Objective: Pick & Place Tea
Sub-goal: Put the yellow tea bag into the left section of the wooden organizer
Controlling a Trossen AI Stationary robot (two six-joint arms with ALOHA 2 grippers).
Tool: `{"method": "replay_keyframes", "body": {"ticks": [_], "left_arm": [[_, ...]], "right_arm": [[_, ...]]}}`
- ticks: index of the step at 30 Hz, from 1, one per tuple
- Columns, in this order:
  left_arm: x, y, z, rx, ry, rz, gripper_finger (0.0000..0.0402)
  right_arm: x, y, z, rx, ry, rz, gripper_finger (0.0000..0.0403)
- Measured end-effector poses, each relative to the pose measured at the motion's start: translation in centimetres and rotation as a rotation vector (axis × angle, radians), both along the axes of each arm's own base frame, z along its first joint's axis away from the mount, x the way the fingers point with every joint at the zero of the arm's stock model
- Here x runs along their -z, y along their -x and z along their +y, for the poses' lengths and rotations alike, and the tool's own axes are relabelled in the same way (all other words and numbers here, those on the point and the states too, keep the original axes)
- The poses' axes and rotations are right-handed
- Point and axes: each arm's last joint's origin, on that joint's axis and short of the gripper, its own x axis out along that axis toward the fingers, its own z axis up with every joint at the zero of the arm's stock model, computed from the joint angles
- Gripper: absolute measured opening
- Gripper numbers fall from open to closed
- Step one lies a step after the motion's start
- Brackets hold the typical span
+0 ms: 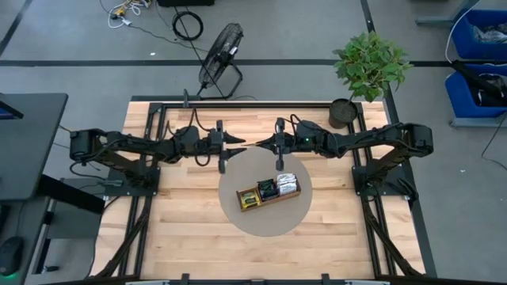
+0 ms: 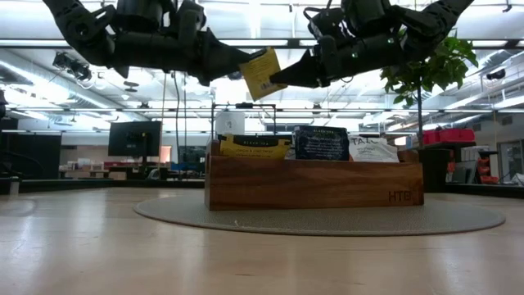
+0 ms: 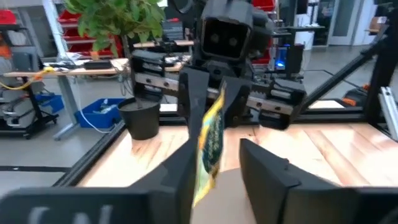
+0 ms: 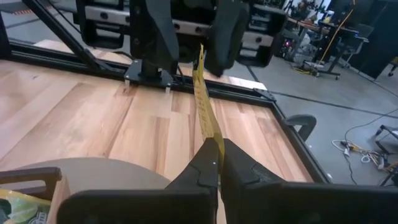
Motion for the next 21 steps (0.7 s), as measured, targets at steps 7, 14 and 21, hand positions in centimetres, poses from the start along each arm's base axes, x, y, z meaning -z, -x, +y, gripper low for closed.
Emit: {"method": "replay_keyframes", "body": {"ticks": [7,14,21], "left_arm": [[-0.08,-0.02,-0.04,0.016,0.018,-0.013,0.0014],[-0.16,0.03,-0.06,0.017,0.027,-0.015,0.0004],[-0.28,0.32,-0.62,0.033,0.06,0.024,0.0002]], "right_arm": [[-0.24,-0.06,0.07,-0.019,0.001,-0.024,0.0],[-0.1,-0.03,0.17,-0.053,-0.011,-0.011,0.004],[0.46,0.87,-0.4,-0.029,-0.037,0.115,0.0138]]}}
